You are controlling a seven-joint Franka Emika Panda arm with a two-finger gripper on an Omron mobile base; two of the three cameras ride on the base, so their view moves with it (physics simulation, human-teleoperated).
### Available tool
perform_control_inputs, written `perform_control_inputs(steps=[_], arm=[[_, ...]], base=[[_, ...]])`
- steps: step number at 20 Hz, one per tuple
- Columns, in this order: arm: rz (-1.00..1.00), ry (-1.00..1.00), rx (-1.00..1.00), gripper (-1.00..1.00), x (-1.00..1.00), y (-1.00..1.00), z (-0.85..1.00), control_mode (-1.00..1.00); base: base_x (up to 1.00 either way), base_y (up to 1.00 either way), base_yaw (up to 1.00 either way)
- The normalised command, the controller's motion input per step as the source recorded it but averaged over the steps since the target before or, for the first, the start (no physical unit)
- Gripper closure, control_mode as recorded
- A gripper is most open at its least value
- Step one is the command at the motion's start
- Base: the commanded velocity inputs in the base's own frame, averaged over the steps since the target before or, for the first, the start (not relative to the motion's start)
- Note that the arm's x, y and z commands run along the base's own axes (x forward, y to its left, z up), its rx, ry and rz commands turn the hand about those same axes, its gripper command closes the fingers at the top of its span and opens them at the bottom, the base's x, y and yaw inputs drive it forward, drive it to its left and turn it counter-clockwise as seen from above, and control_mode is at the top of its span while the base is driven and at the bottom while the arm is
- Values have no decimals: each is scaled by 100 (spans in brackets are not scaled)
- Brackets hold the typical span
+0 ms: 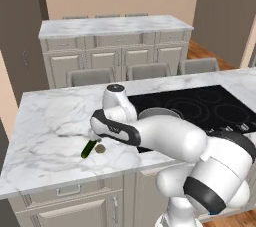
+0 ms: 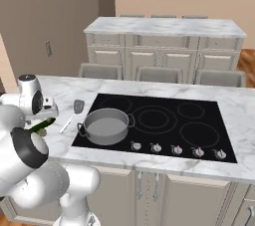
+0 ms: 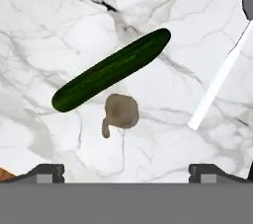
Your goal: Put the cucumber and garlic in the pot. Retrieve the spatula and lightly stir the vegetables in the pot.
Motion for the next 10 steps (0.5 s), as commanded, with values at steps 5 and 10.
perform_control_inputs(steps=[5, 10], arm=[[10, 1, 0, -100, 16, 5, -20, -100], [6, 3, -2, -100, -1, 0, -52, -100]], base=[[0, 0, 0], [0, 0, 0]])
